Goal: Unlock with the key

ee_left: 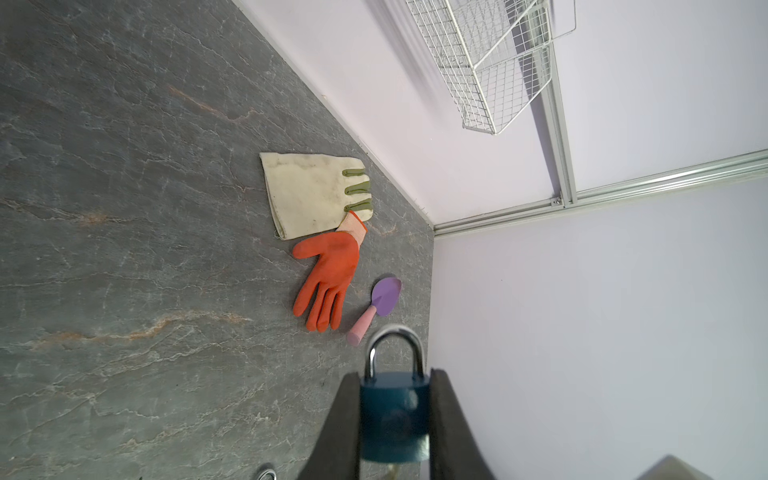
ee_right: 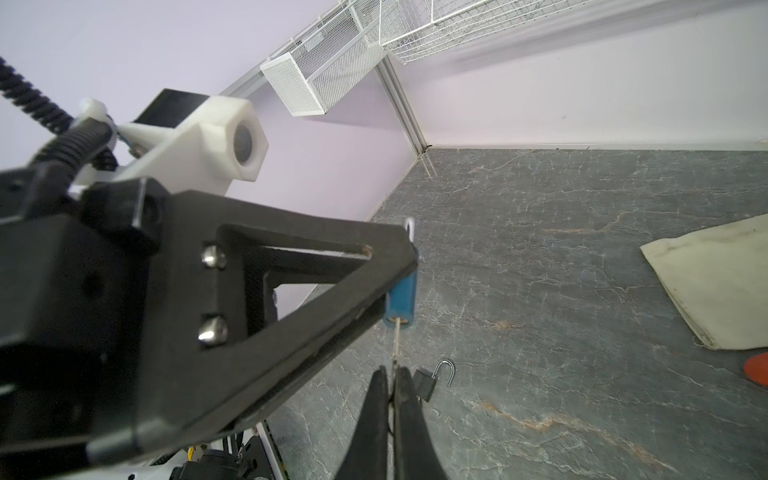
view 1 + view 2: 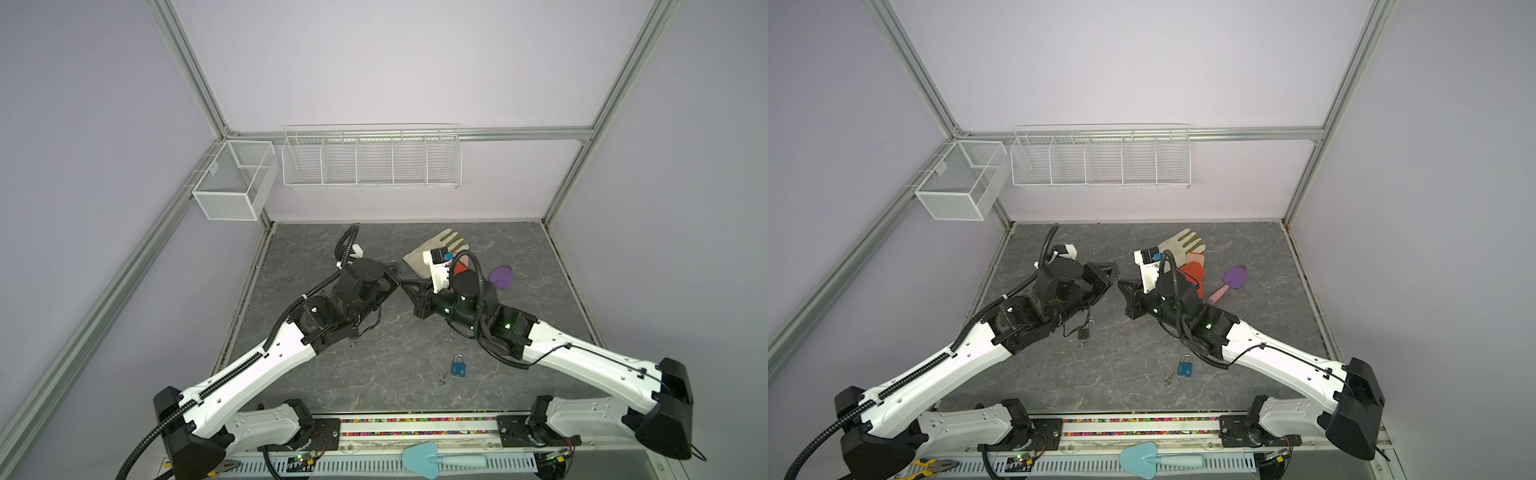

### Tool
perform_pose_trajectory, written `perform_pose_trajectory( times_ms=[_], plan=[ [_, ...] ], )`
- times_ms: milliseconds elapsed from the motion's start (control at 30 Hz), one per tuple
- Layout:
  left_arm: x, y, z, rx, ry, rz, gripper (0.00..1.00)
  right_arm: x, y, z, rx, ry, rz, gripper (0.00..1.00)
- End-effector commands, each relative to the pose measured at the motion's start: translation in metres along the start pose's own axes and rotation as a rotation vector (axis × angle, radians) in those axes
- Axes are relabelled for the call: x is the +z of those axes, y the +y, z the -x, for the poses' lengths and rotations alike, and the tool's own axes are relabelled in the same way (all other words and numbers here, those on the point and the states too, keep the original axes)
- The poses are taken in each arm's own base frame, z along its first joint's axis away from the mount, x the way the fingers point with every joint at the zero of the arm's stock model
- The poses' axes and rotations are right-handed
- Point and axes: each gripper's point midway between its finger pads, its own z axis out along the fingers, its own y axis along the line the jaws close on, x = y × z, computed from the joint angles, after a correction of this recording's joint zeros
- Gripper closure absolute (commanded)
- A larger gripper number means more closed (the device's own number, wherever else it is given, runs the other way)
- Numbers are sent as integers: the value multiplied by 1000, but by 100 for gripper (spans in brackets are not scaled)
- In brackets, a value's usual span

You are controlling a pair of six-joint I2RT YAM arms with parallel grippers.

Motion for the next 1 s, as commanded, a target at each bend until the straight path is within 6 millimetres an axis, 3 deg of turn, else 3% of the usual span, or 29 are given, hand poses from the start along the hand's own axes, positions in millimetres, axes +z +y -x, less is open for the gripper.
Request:
perform_pose_trajectory(
  times_ms=[0, 233, 467, 967],
  plan=[
    [-4, -14, -37, 66, 165, -49, 100, -12, 31, 36, 45, -110, 139, 94],
    [-3, -4, -40, 95, 177, -13, 100, -21, 24, 41, -23, -118, 83, 94],
    [-1, 6, -30, 134, 113, 24, 100, -23, 25, 31, -43, -52, 95, 94],
    [-10, -14, -8, 123, 42, -58, 100, -22, 30, 8, 45, 102, 167, 94]
  ],
)
